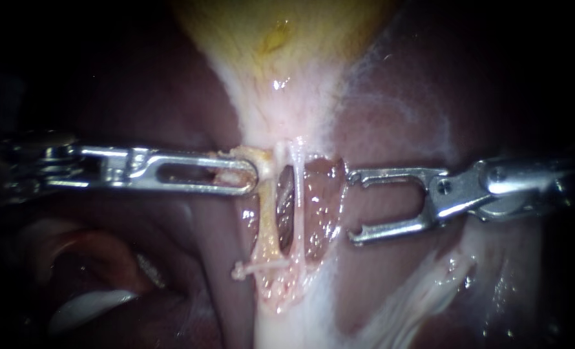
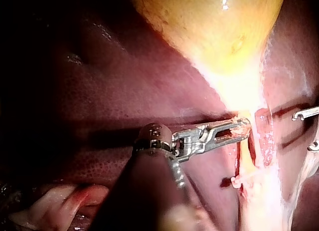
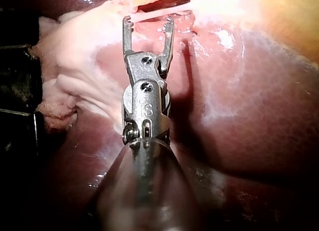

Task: Going back first clip left tube

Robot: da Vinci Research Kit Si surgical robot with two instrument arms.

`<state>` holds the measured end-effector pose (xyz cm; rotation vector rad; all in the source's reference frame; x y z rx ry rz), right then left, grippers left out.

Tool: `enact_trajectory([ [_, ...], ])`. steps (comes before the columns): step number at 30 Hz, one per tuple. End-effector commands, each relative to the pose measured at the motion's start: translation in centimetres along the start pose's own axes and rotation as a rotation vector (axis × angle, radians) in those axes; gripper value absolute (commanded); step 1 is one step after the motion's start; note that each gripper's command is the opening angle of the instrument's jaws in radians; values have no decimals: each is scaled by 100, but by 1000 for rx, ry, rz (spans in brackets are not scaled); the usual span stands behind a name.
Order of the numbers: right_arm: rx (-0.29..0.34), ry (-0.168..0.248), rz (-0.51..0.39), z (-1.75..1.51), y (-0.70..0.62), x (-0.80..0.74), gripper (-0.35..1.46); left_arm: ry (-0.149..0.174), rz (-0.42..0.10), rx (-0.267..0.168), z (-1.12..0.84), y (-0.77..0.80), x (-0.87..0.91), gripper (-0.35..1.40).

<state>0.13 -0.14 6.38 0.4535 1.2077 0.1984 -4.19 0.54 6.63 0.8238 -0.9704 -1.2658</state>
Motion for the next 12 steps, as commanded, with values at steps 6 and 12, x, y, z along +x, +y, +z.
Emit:
enact_trajectory([
  [6, 0, 1, -4, -1, 0, 3, 50, 7, 3, -4, 4, 12, -3, -35],
  [12, -1, 7, -3, -2, -1, 6, 50, 6, 3, -5, 5, 11, -2, -35],
])
